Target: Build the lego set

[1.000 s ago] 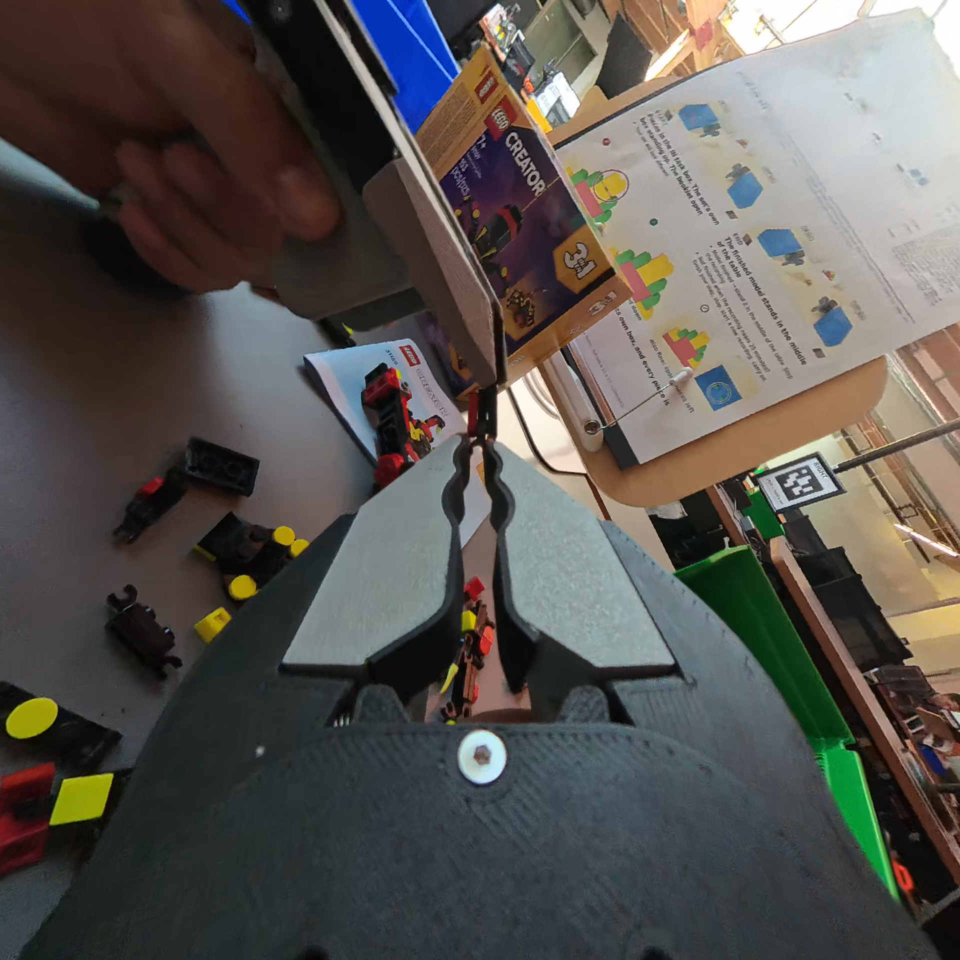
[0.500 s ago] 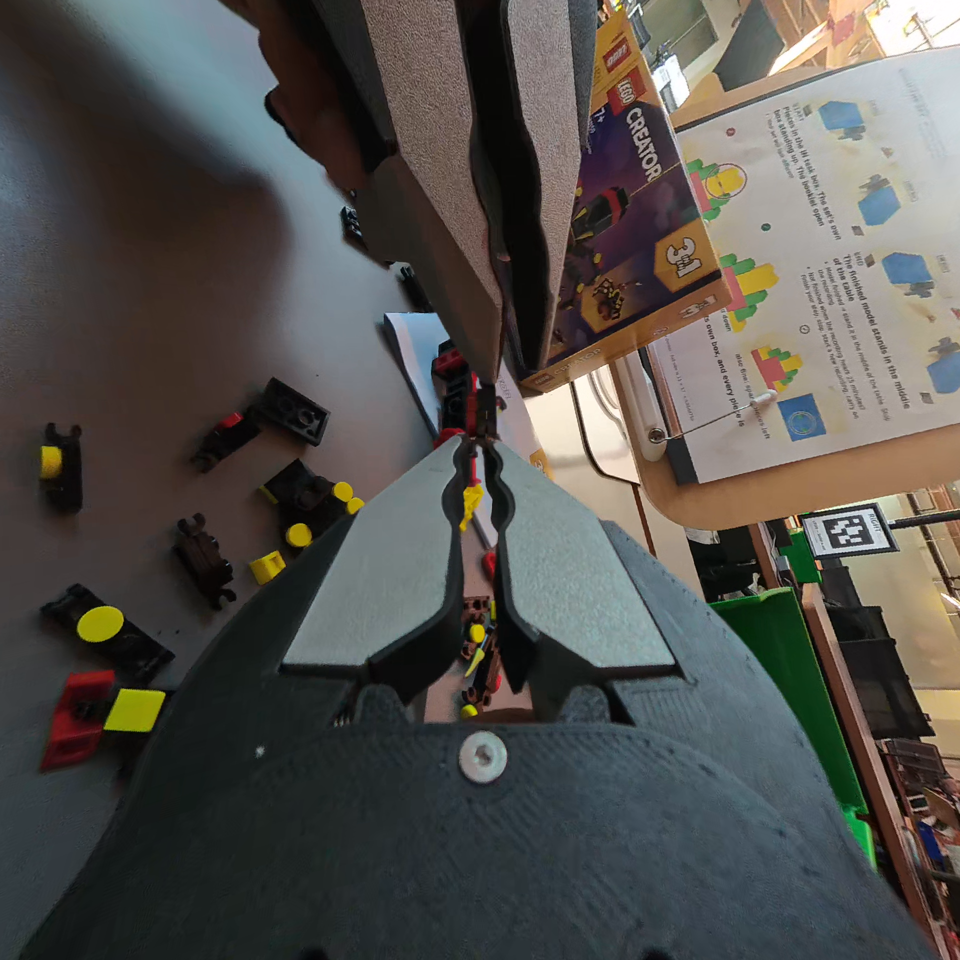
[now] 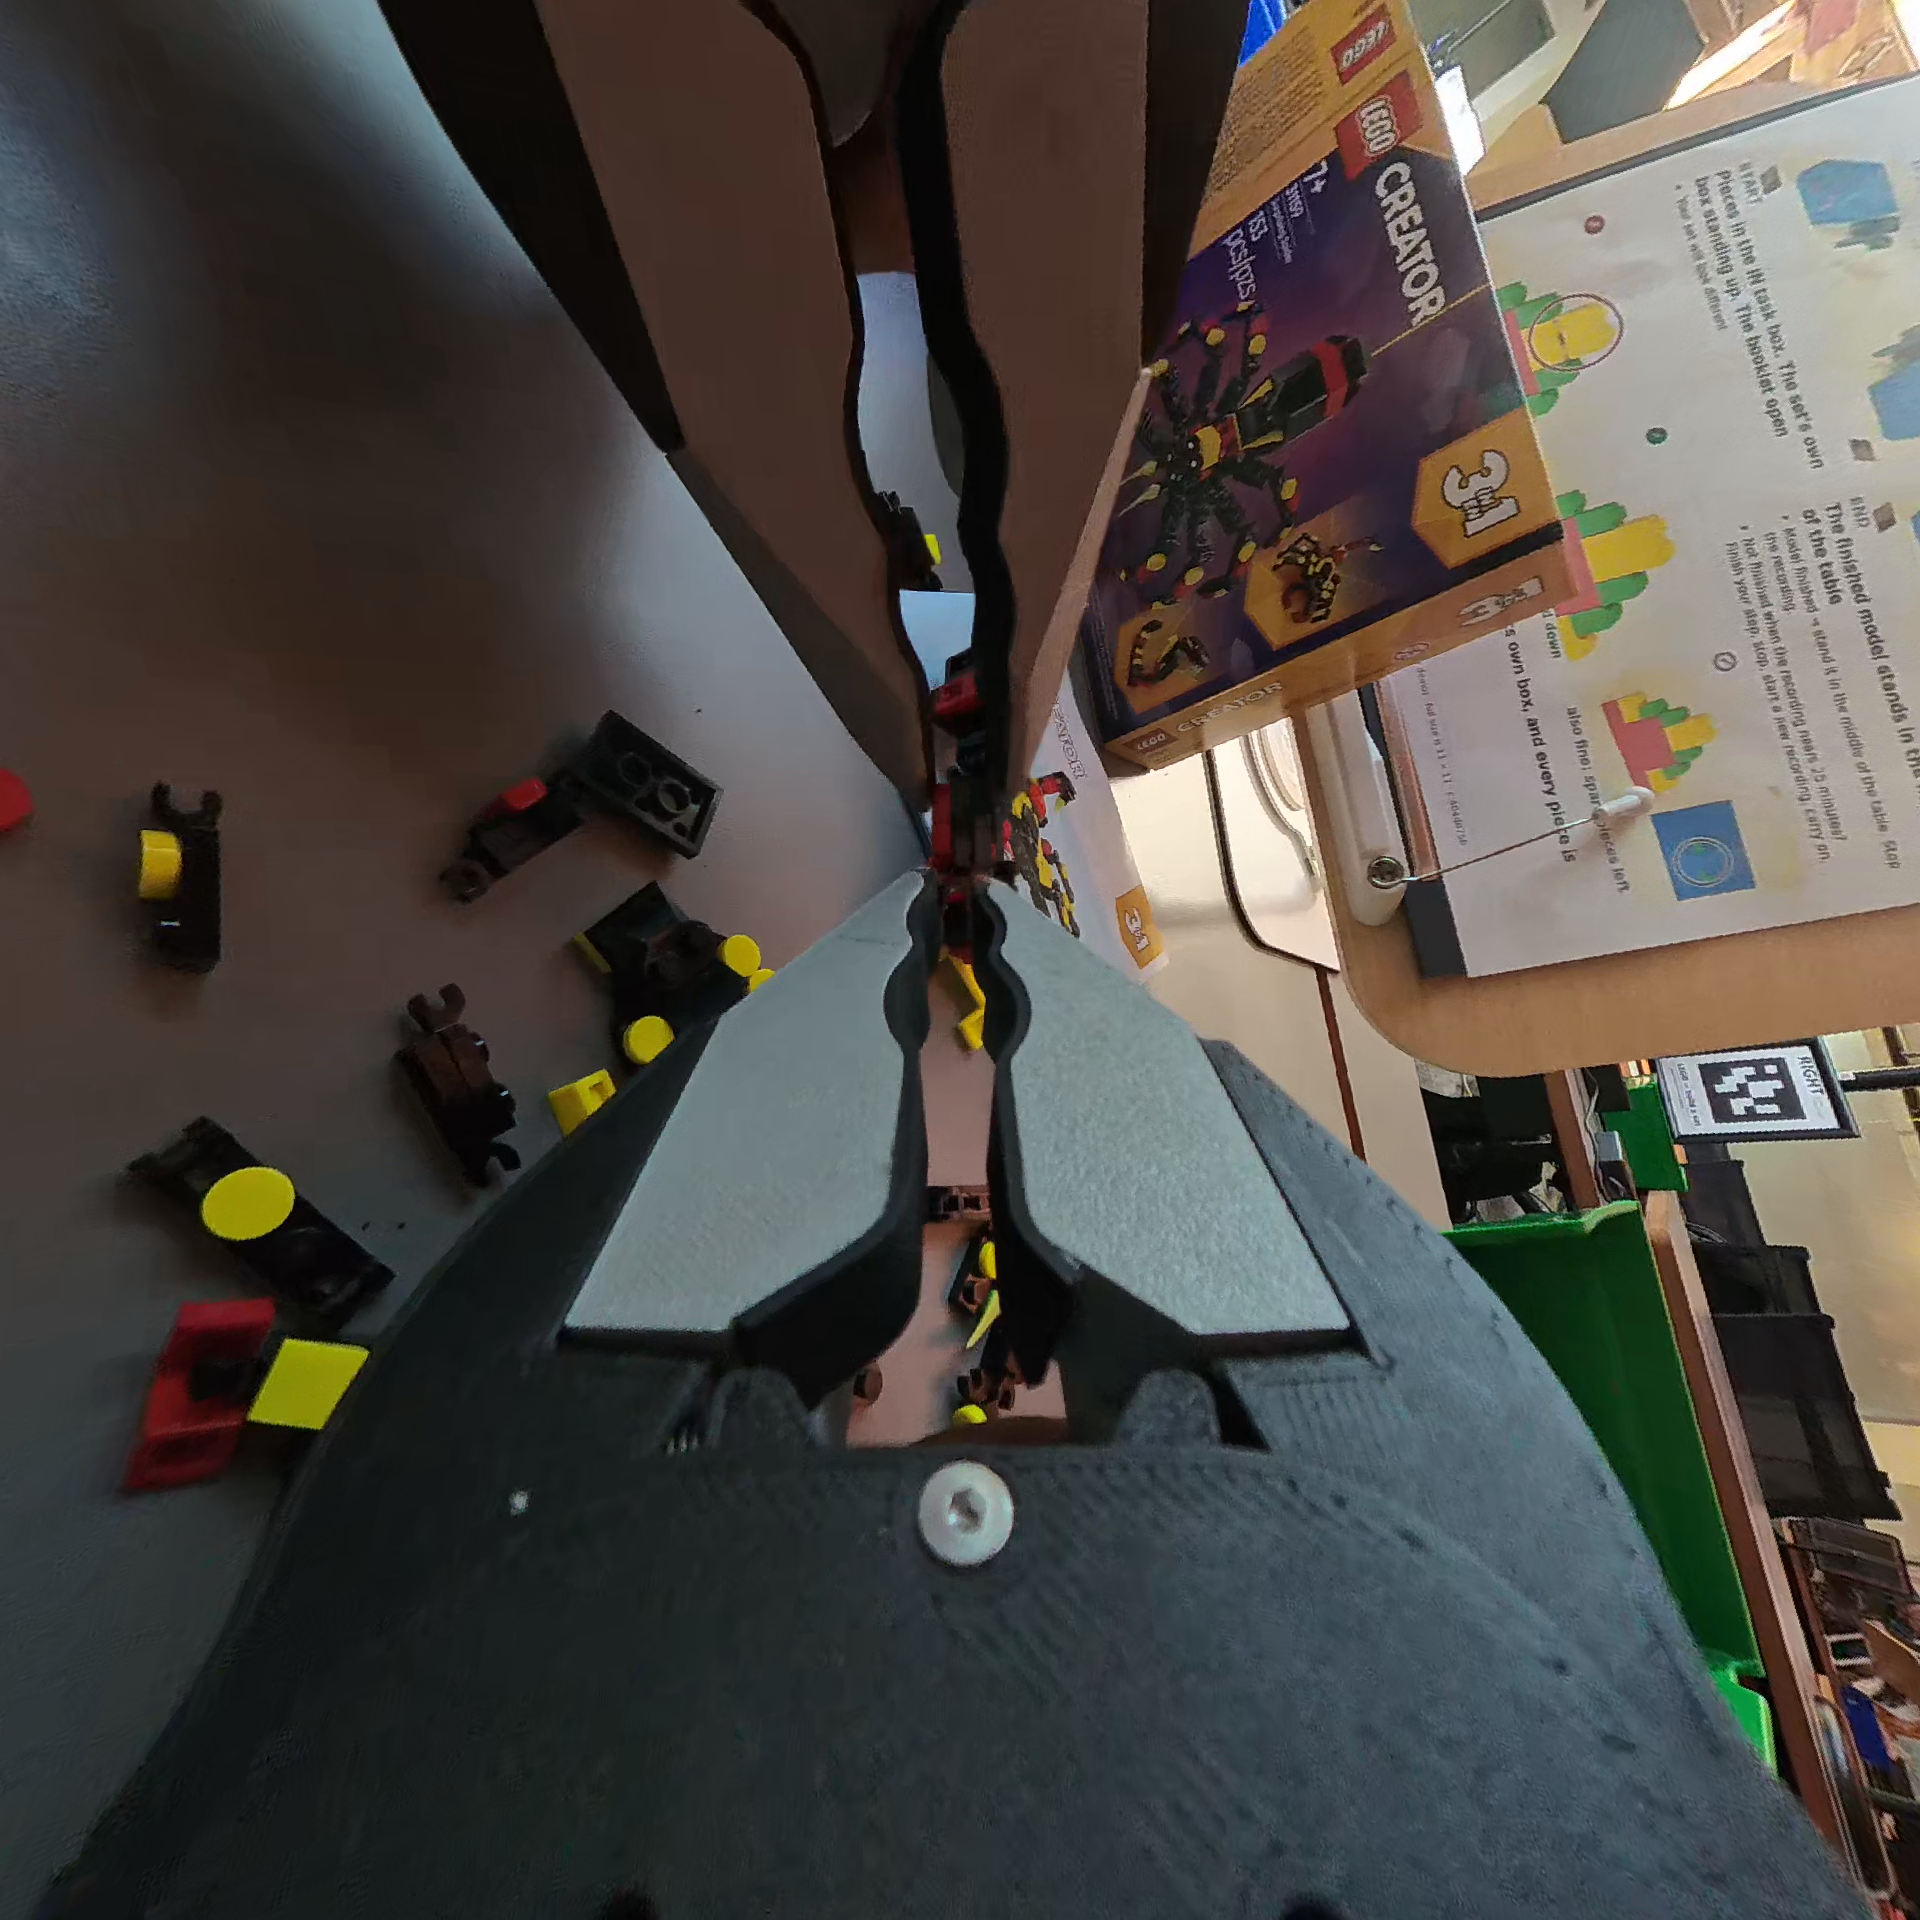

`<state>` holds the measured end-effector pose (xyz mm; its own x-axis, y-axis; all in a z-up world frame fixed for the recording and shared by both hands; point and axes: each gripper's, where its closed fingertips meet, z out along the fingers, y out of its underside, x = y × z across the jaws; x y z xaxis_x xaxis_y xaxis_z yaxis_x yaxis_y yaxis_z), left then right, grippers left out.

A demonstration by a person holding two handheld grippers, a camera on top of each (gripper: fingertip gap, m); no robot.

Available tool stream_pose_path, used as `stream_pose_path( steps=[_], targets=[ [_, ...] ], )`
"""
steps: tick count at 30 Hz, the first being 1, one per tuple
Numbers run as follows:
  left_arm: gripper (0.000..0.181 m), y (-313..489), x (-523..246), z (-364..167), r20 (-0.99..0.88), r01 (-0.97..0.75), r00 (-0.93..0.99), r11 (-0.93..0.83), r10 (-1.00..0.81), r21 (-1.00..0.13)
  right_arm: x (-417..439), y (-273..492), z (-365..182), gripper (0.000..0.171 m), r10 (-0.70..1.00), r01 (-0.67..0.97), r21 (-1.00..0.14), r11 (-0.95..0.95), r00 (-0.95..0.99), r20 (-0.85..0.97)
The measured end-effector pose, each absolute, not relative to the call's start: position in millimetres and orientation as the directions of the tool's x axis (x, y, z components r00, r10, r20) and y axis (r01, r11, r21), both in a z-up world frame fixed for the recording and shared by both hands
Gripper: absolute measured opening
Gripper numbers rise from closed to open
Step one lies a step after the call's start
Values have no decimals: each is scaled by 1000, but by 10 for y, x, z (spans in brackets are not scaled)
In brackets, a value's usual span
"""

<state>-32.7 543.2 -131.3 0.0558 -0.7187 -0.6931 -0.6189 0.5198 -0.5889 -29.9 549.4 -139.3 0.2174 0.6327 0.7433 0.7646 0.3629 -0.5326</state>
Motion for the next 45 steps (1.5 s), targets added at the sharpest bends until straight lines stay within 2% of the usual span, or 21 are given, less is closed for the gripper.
stream_pose_path(
  steps=[6, 13, 14, 15, 16, 17, 18, 20, 26, 45],
  targets=[
    [3, 5481, -336, -1343, -721, -656, 55, 519, -691, -548, -291, 5517, -1418, 2, 629, 779, -524, 345, 222, 745],
    [3, 5589, -288, -1385, -694, -695, 167, 415, -700, -586, -233, 5609, -1432, 3, 632, 785, -553, 278, 284, 721],
    [21, 5559, -273, -1437, -697, -705, 138, 425, -704, -568, -238, 5612, -1434, 2, 630, 785, -553, 281, 284, 723],
    [30, 5542, -259, -1471, -705, -714, 126, 429, -698, -553, -237, 5615, -1438, 2, 629, 786, -551, 280, 284, 724],
    [29, 5555, -257, -1483, -724, -727, 122, 436, -679, -531, -229, 5619, -1454, 3, 632, 791, -546, 275, 279, 723],
    [13, 5597, -269, -1465, -746, -737, 131, 440, -653, -513, -226, 5616, -1470, 3, 636, 792, -545, 275, 275, 721],
    [8, 5620, -275, -1450, -748, -736, 136, 439, -650, -515, -230, 5618, -1466, 3, 635, 788, -552, 274, 282, 719],
    [7, 5634, -278, -1444, -704, -715, 164, 408, -691, -568, -236, 5626, -1441, 3, 639, 778, -572, 261, 305, 706],
    [10, 5644, -254, -1339, -696, -686, 241, 389, -676, -615, -244, 5626, -1370, 3, 653, 739, -633, 230, 365, 664],
    [9, 5702, -253, -1247, -679, -679, 335, 332, -653, -654, -220, 5686, -1249, 3, 622, 696, -697, 175, 470, 626]
  ],
)
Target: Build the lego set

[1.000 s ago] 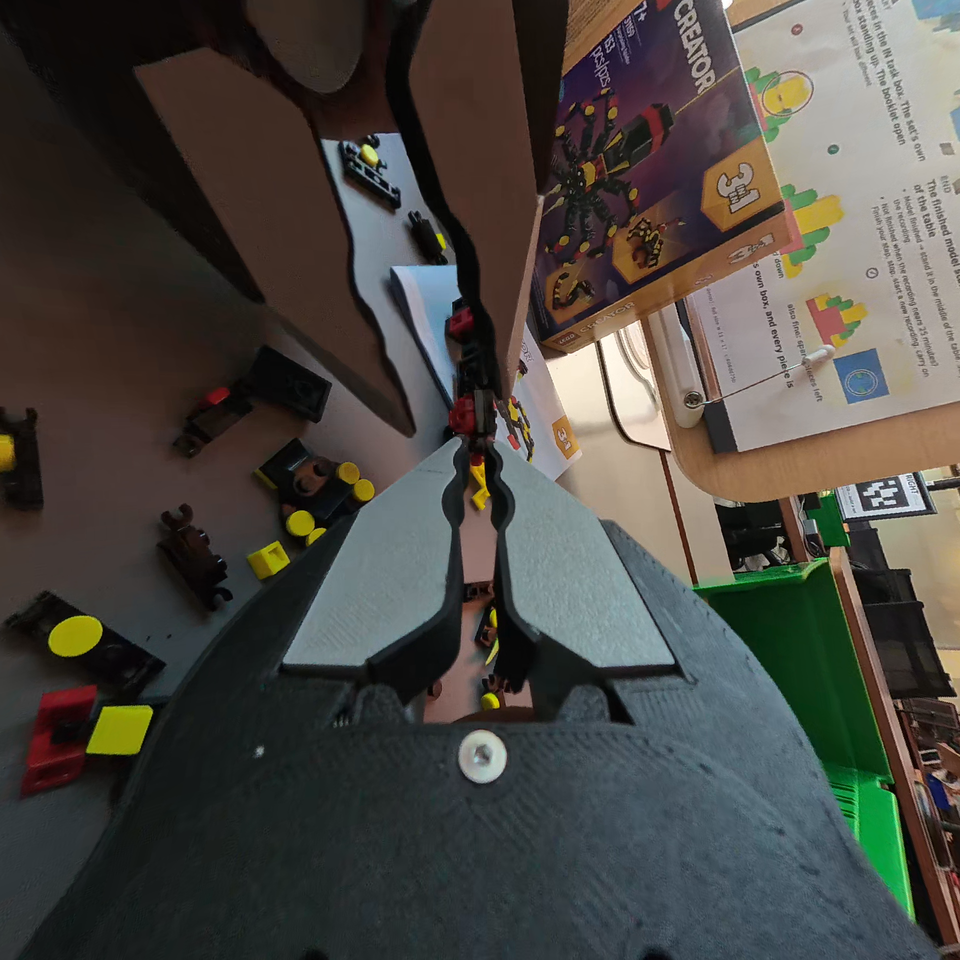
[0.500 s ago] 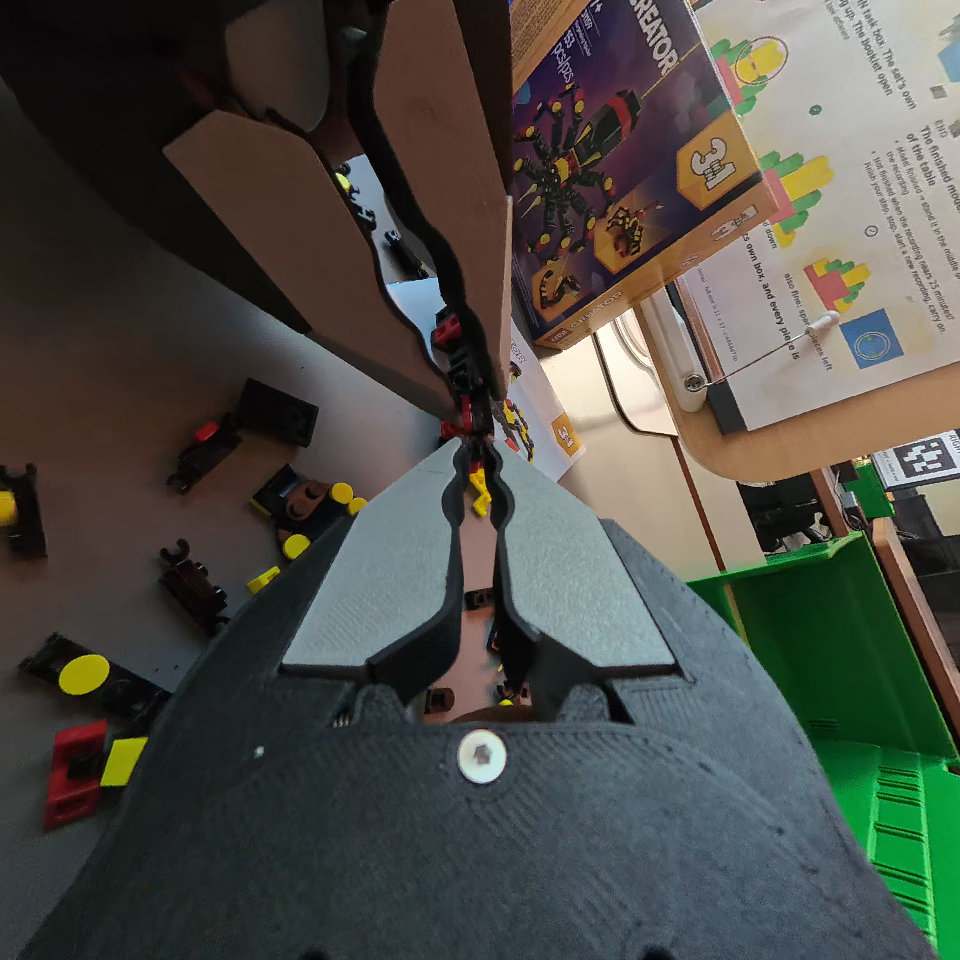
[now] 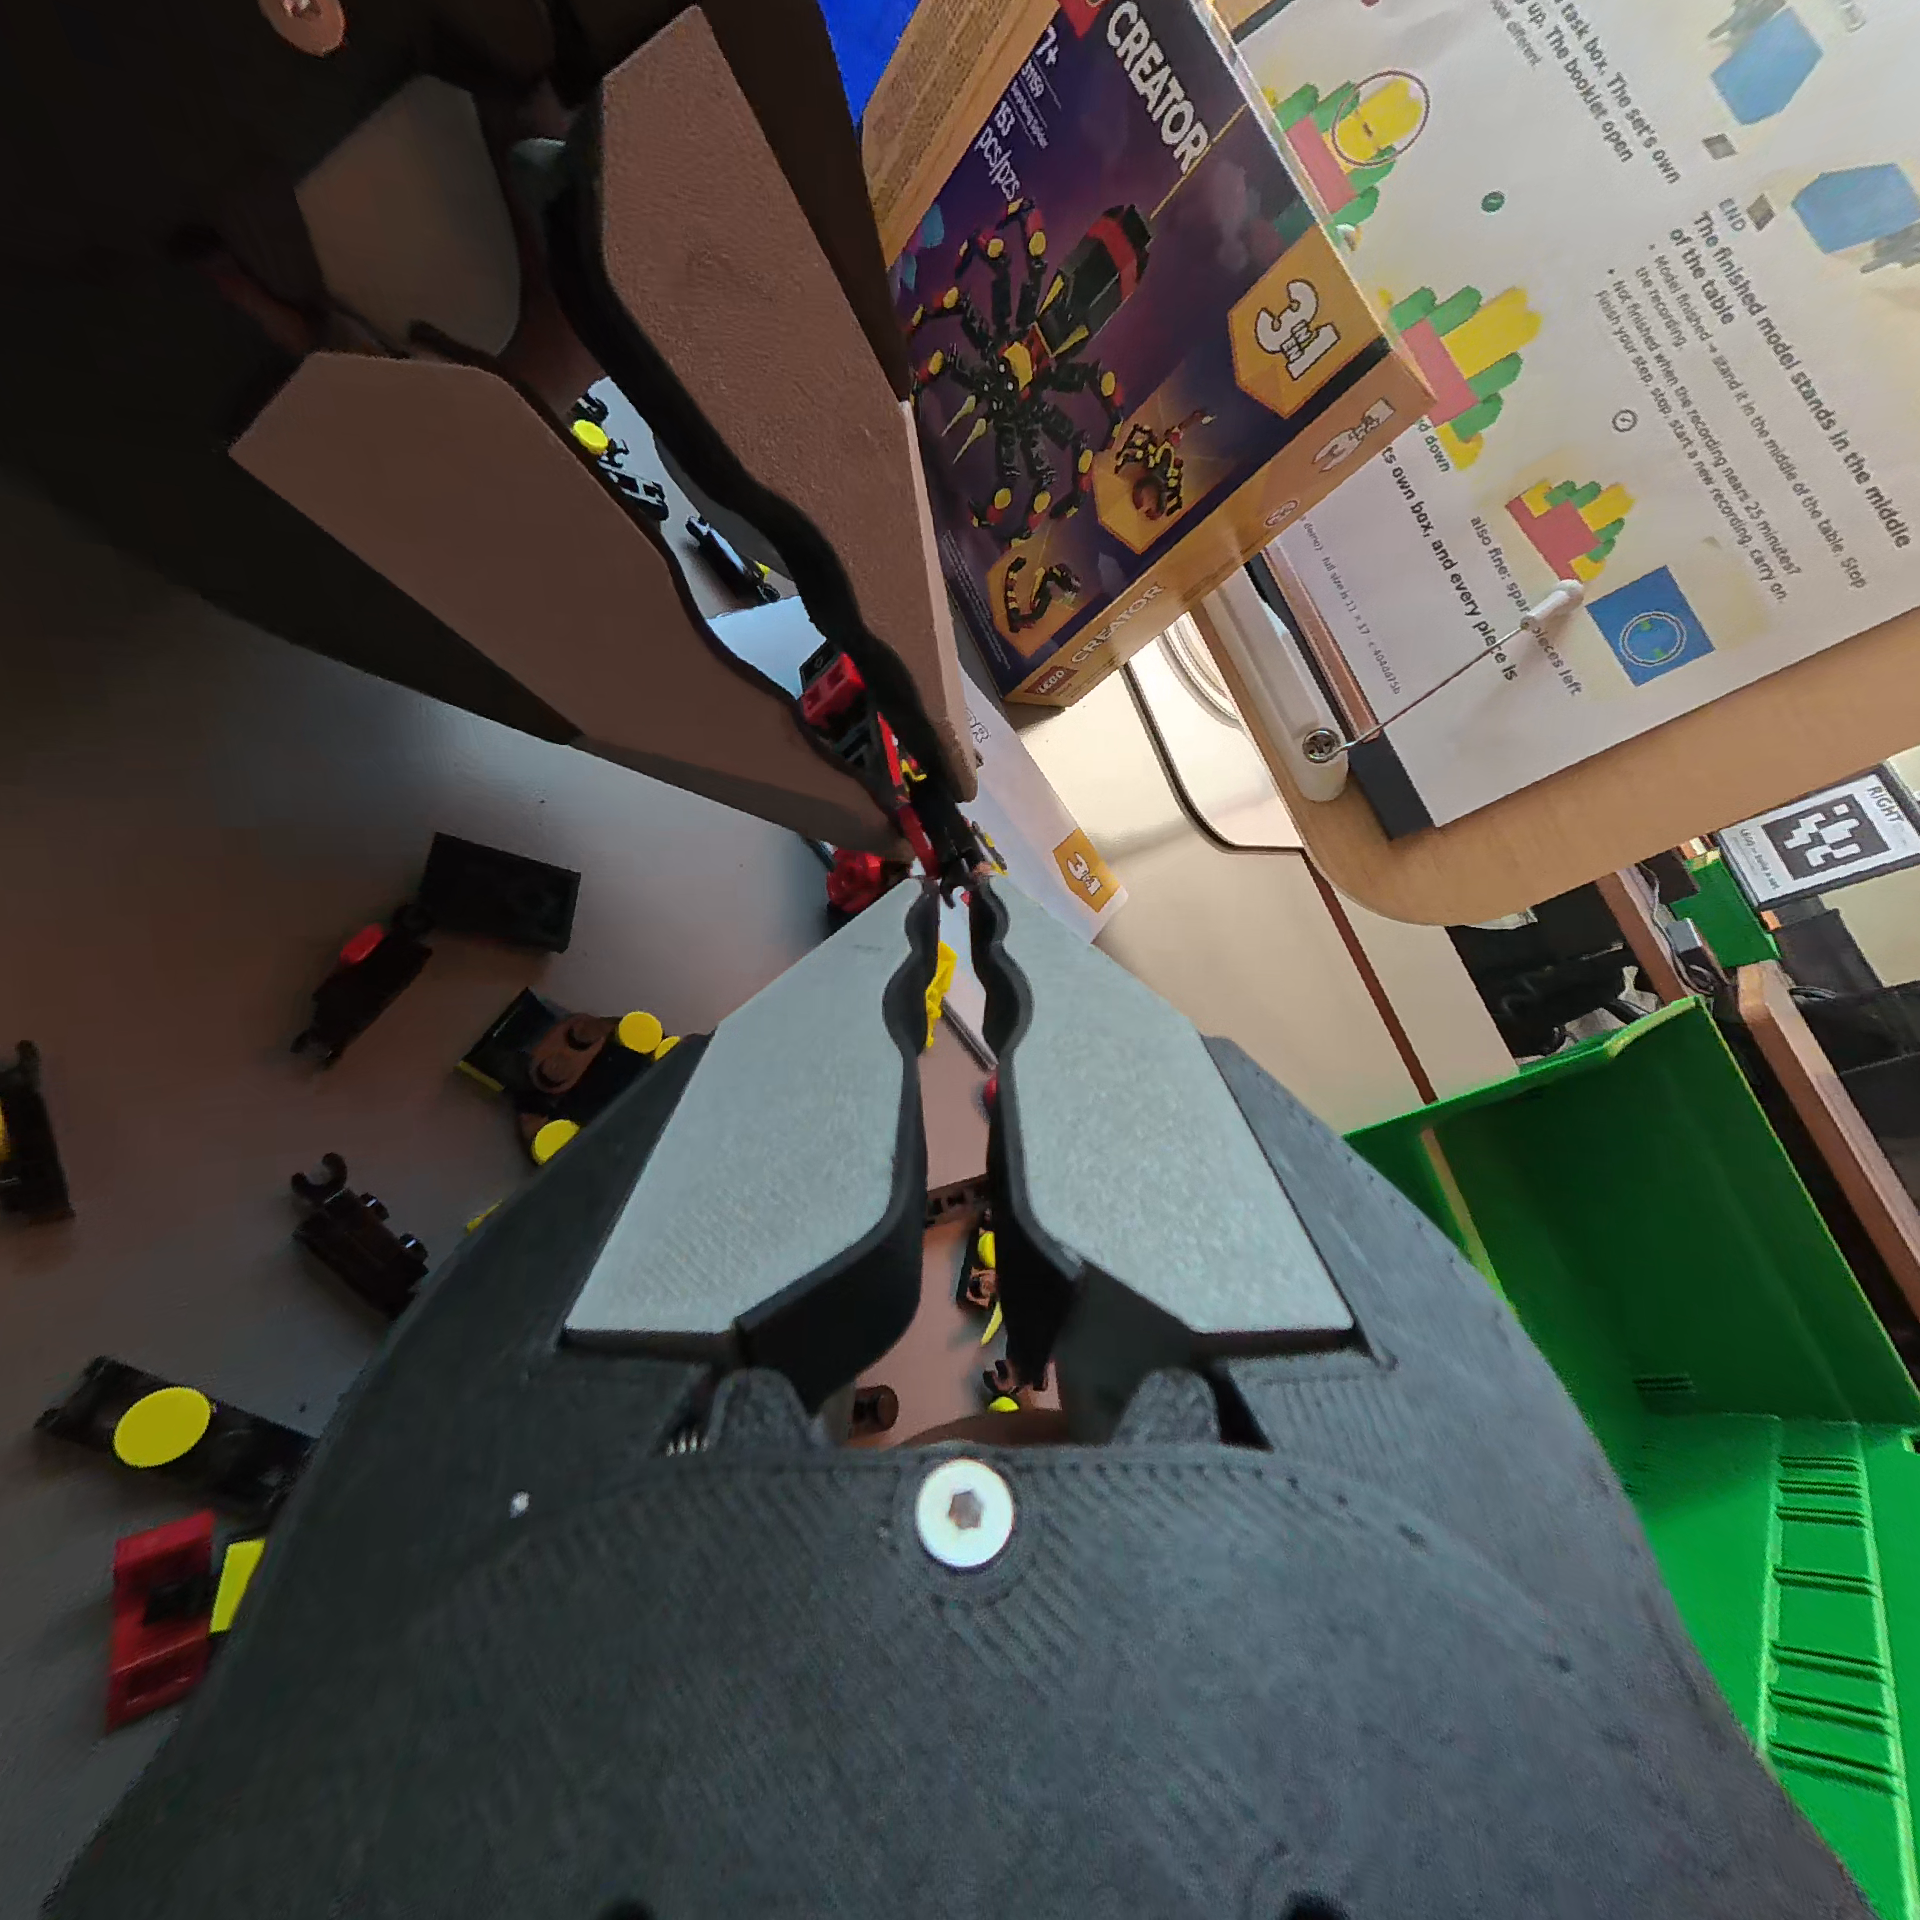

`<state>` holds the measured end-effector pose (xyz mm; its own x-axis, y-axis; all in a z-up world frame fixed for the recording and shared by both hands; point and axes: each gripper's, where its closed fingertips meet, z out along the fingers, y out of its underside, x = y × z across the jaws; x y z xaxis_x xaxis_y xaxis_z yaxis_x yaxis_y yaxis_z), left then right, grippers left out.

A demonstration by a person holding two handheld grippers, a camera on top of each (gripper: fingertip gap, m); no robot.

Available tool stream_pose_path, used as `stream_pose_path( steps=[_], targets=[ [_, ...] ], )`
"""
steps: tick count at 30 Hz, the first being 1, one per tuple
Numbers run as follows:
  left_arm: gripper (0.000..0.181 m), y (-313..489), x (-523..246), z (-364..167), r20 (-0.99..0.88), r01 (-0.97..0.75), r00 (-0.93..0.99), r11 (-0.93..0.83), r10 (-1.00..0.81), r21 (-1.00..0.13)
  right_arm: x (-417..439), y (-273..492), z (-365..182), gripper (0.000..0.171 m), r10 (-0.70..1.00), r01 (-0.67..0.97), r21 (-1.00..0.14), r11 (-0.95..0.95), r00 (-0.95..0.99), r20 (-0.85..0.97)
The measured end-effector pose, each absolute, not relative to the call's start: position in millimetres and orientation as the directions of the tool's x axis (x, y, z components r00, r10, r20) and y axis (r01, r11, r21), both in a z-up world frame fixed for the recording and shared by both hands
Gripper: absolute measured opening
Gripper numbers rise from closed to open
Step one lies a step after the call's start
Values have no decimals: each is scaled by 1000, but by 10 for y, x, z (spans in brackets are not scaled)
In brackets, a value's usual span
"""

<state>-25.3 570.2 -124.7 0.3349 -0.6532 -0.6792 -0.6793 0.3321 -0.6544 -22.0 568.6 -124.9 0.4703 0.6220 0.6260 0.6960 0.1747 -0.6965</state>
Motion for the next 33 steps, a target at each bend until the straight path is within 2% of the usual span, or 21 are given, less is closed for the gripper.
stream_pose_path(
  steps=[10, 15, 22, 26, 33],
  targets=[
    [8, 5723, -245, -1119, -663, -639, 403, 324, -631, -697, -210, 5711, -1119, 2, 559, 681, -706, 197, 514, 651],
    [8, 5732, -243, -1036, -574, -567, 474, 267, -668, -779, -209, 5726, -1027, 4, 495, 690, -687, 229, 525, 693],
    [9, 5773, -255, -1147, -566, -599, 463, 229, -683, -767, -188, 5802, -1137, 2, 487, 741, -644, 192, 498, 718],
    [8, 5773, -242, -1213, -548, -611, 449, 205, -706, -765, -150, 5856, -1136, 1, 396, 790, -568, 231, 457, 797],
    [3, 5836, -282, -1273, -540, -622, 448, 185, -713, -761, -181, 5807, -1145, 0, 391, 796, -546, 262, 429, 814]
  ],
)
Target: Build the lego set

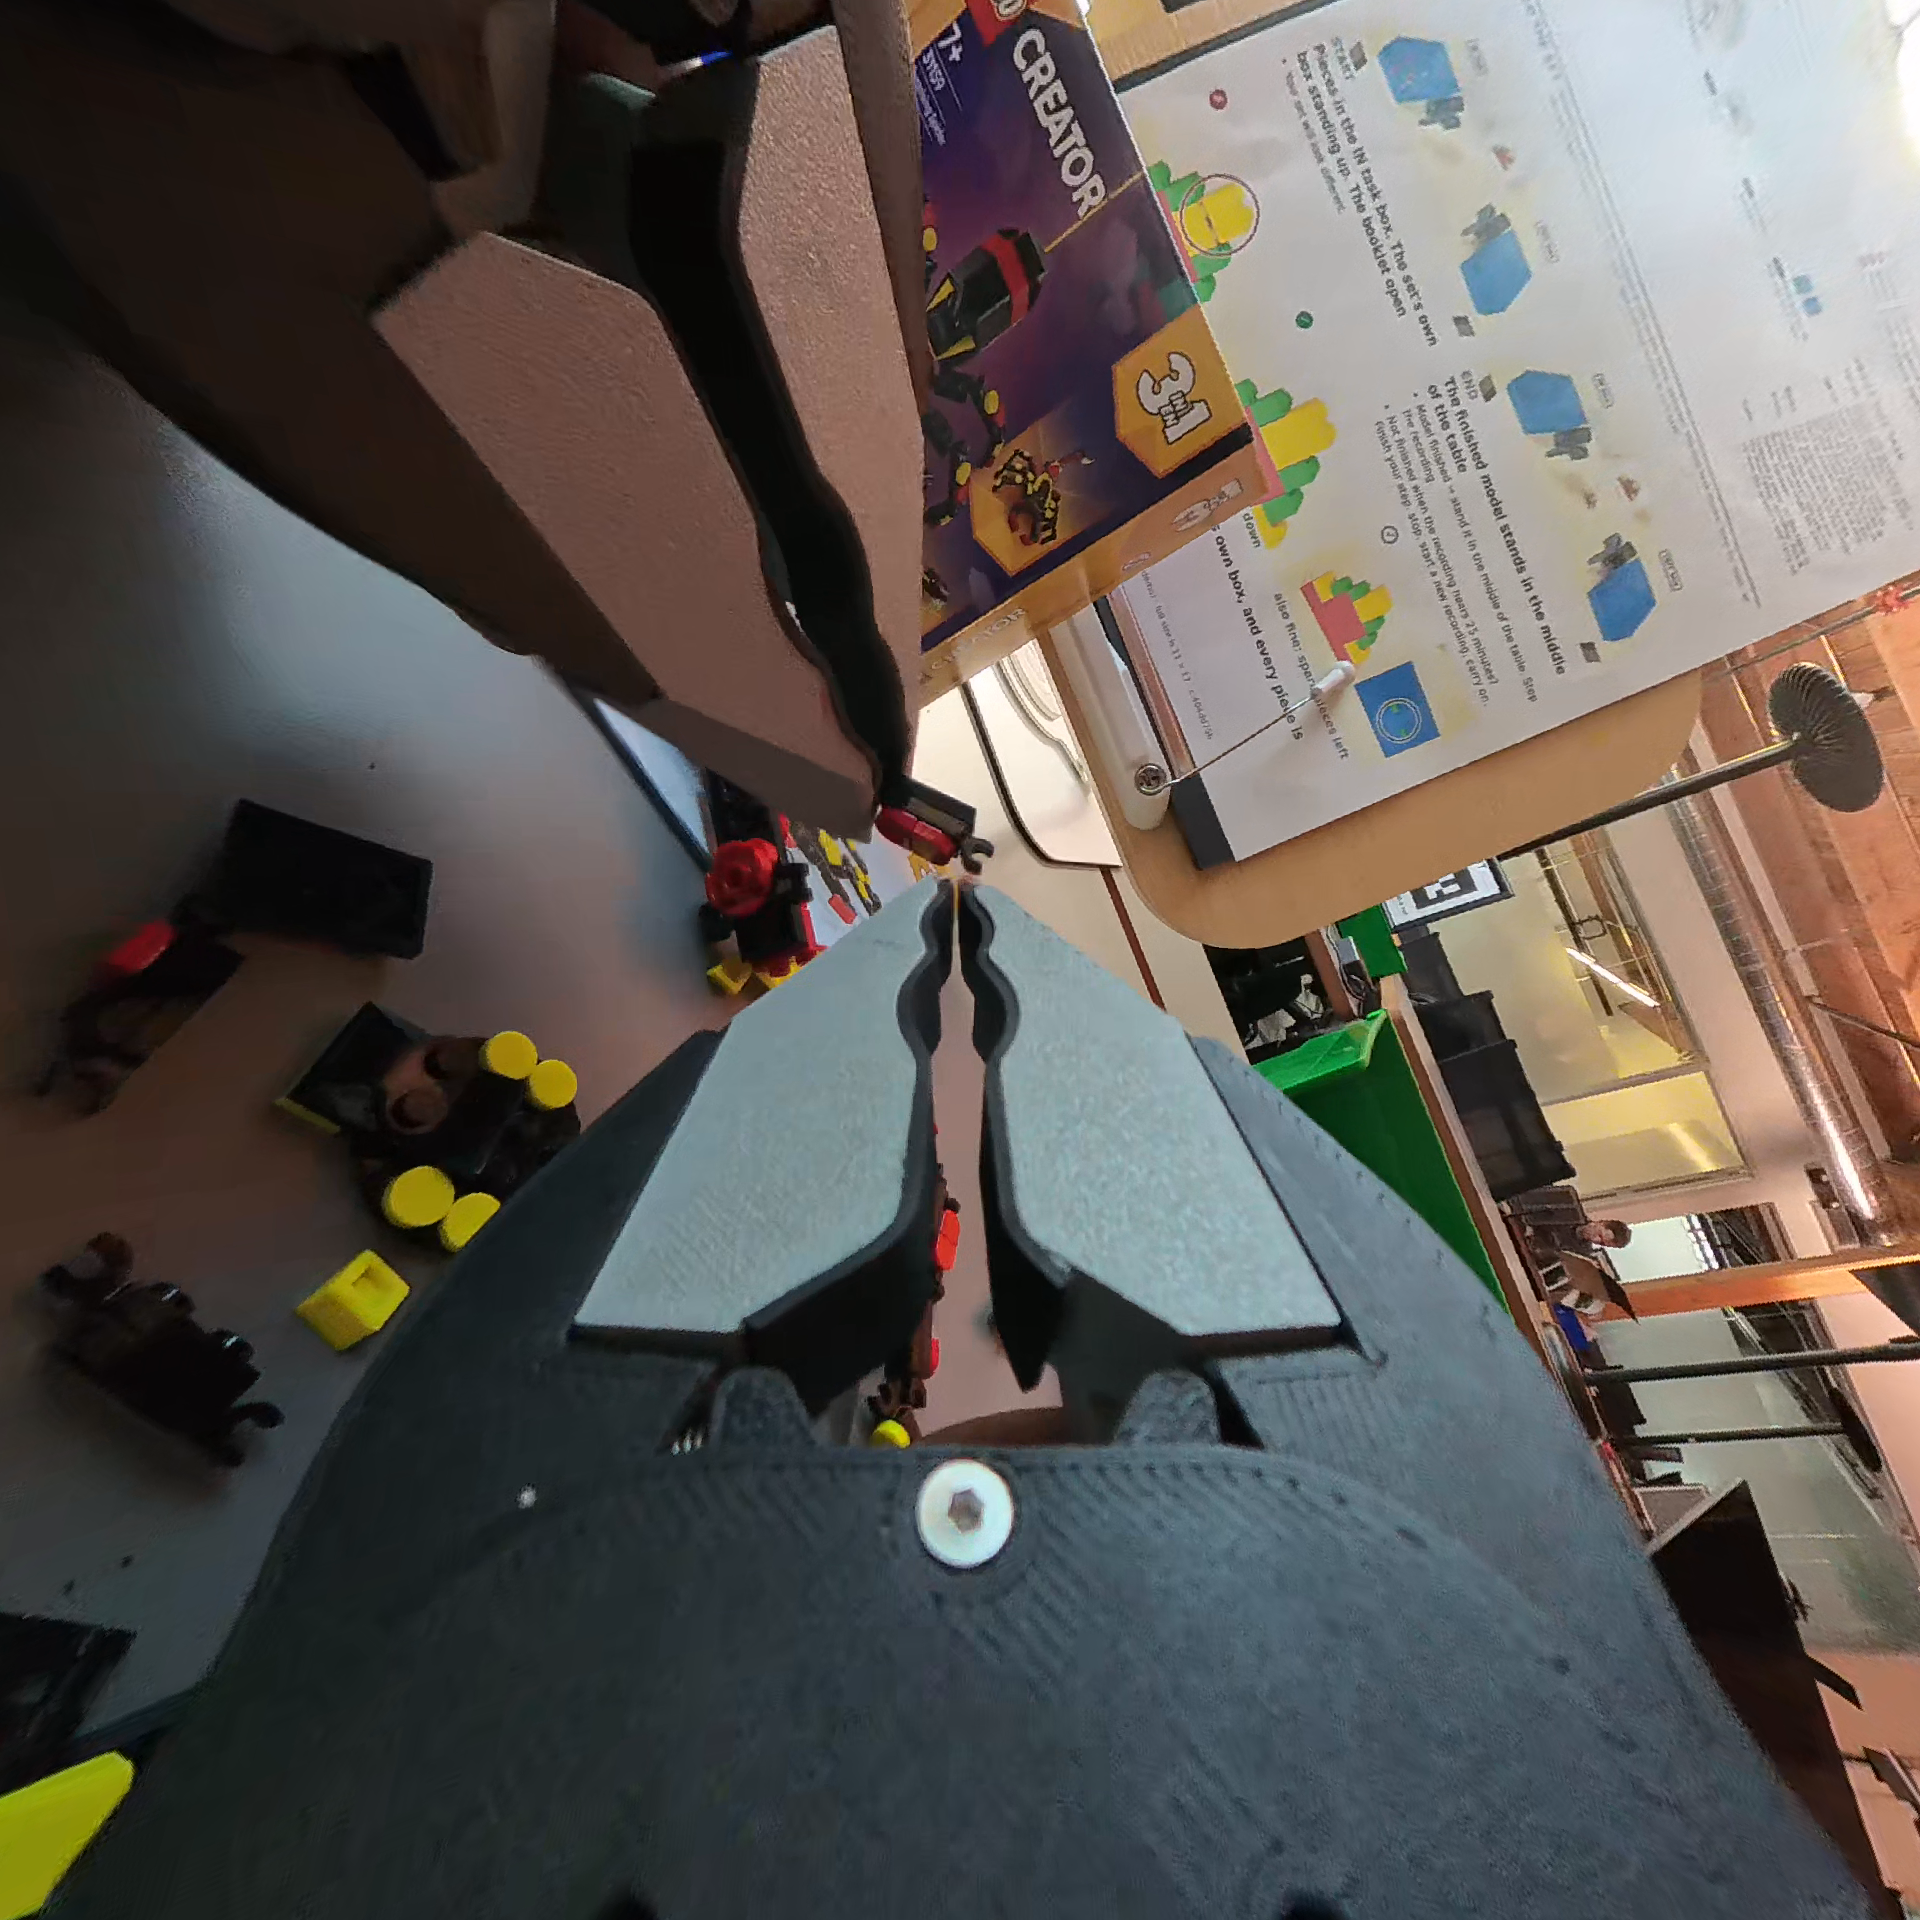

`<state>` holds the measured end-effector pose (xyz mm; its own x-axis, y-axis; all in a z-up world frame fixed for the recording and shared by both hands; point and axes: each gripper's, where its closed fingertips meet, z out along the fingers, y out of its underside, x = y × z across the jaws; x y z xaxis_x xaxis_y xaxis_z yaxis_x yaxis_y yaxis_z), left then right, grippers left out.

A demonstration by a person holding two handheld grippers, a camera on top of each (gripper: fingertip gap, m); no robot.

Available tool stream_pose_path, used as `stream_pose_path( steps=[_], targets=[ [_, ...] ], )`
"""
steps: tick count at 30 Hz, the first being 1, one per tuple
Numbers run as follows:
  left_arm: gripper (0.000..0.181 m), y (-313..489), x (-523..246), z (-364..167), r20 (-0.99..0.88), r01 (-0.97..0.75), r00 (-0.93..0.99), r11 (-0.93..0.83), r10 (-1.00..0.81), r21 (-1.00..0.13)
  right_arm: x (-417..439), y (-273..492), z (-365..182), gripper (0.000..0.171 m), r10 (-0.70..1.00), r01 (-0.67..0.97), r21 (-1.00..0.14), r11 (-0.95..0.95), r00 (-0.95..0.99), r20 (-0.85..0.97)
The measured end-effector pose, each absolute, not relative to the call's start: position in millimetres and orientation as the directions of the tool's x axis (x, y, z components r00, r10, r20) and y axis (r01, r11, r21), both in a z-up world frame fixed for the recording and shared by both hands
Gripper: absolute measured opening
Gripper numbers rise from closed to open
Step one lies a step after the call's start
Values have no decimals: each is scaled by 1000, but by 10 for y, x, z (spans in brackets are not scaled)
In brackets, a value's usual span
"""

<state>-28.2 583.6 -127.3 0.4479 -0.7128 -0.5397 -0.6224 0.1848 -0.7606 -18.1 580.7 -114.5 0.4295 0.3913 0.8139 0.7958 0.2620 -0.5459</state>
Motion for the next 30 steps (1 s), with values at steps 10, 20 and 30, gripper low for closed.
stream_pose_path(
  steps=[10, 20, 30],
  targets=[
    [3, 5827, -287, -1321, -603, -666, 391, 238, -695, -707, -128, 5846, -1180, 1, 377, 819, -515, 254, 407, 832],
    [3, 5794, -279, -1330, -654, -698, 350, 279, -671, -660, -165, 5811, -1222, 3, 358, 848, -452, 277, 346, 867],
    [3, 5786, -278, -1373, -662, -715, 327, 282, -674, -640, -177, 5799, -1248, 6, 351, 863, -414, 290, 307, 885]
  ],
)
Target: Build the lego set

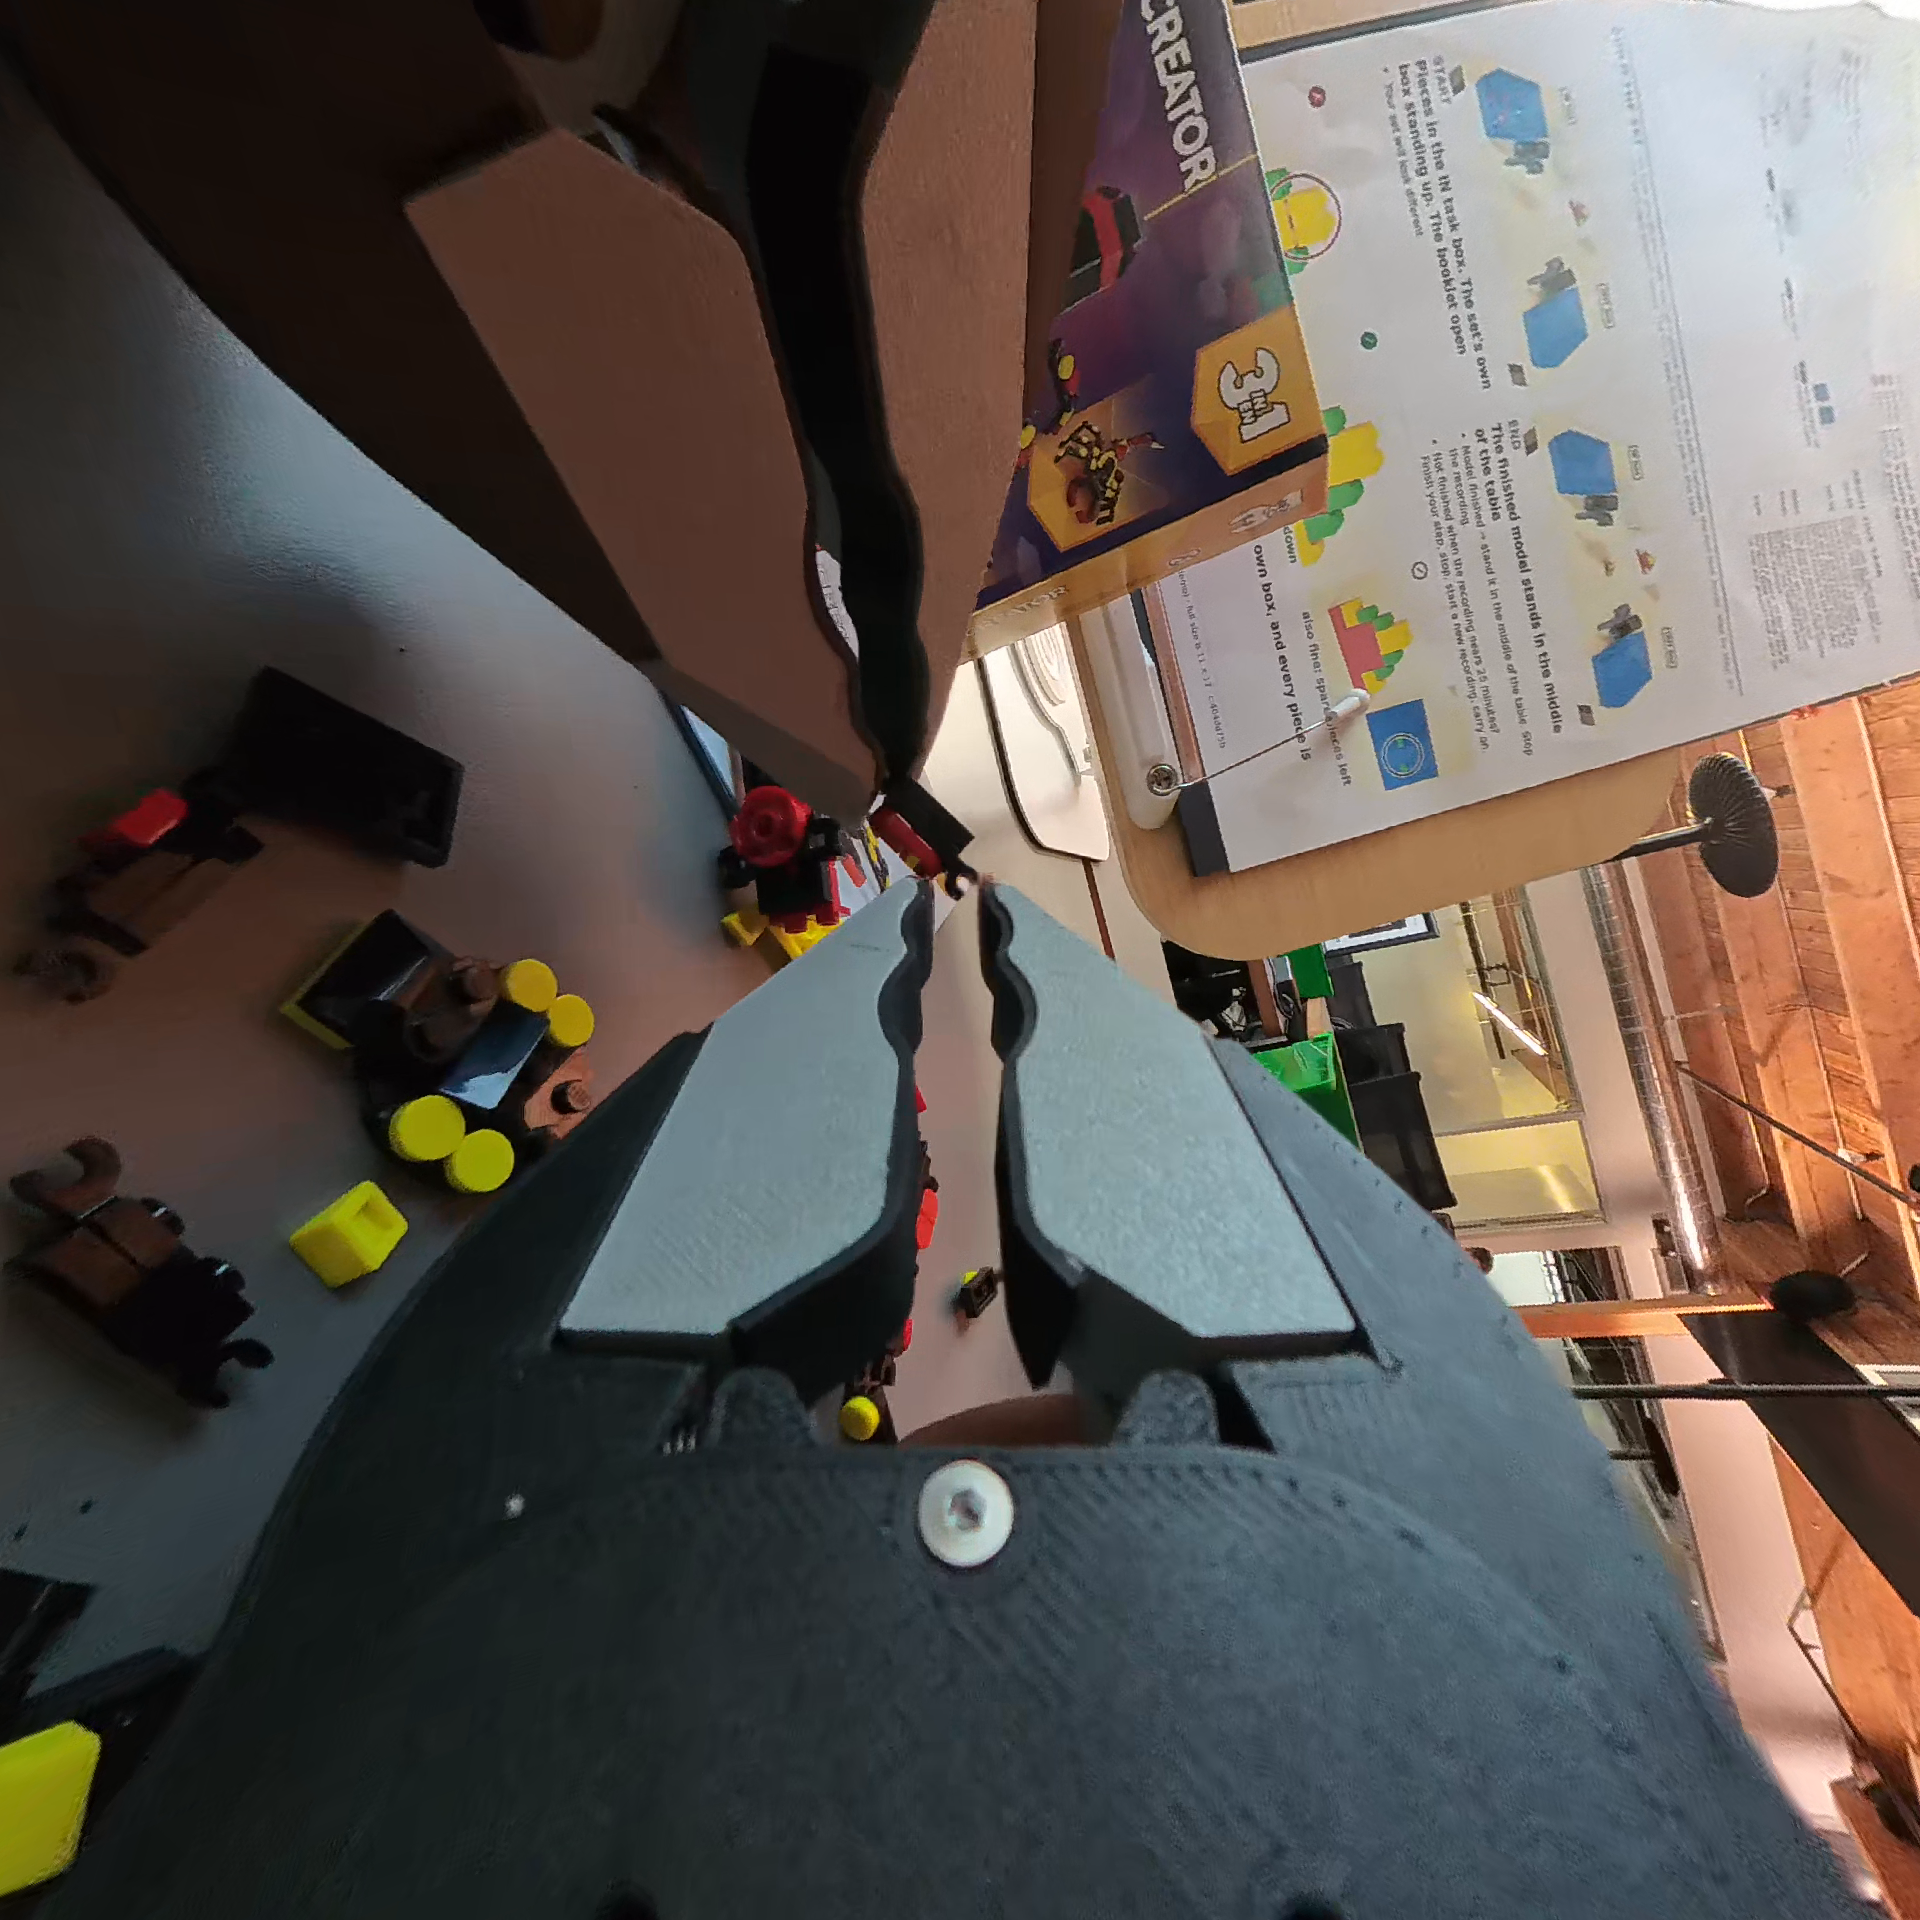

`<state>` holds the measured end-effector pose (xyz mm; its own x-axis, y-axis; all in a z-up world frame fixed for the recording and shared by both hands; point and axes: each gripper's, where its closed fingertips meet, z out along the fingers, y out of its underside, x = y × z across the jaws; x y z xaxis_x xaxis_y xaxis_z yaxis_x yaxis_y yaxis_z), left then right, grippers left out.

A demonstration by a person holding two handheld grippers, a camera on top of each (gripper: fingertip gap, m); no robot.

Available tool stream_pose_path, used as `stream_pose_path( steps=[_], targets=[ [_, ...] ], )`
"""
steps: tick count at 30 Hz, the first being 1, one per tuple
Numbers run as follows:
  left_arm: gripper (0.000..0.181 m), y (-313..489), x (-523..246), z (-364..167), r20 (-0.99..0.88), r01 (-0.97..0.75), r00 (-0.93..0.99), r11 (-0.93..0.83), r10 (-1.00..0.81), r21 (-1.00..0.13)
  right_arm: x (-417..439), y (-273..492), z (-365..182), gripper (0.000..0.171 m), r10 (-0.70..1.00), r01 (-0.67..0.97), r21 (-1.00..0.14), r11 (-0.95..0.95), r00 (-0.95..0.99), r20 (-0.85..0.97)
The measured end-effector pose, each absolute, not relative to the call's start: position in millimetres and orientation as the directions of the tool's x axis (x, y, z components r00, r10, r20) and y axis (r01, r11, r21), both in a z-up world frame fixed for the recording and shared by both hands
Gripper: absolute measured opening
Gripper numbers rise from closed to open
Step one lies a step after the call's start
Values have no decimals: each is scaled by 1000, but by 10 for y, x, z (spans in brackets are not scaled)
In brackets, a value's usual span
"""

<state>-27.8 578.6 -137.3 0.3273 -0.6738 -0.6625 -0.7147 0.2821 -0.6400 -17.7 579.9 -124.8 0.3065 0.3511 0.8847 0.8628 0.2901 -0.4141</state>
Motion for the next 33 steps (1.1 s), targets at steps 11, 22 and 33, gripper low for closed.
stream_pose_path(
  steps=[11, 22, 33],
  targets=[
    [3, 5764, -280, -1427, -686, -737, 281, 307, -671, -602, -183, 5770, -1315, 5, 364, 880, -360, 309, 240, 900],
    [3, 5710, -231, -1421, -584, -674, 332, 247, -740, -696, -132, 5790, -1380, 3, 407, 893, -358, 274, 230, 884],
    [1, 5799, -277, -1307, -541, -625, 420, 201, -728, -754, -171, 5763, -1302, 2, 445, 852, -468, 235, 334, 831]
  ],
)
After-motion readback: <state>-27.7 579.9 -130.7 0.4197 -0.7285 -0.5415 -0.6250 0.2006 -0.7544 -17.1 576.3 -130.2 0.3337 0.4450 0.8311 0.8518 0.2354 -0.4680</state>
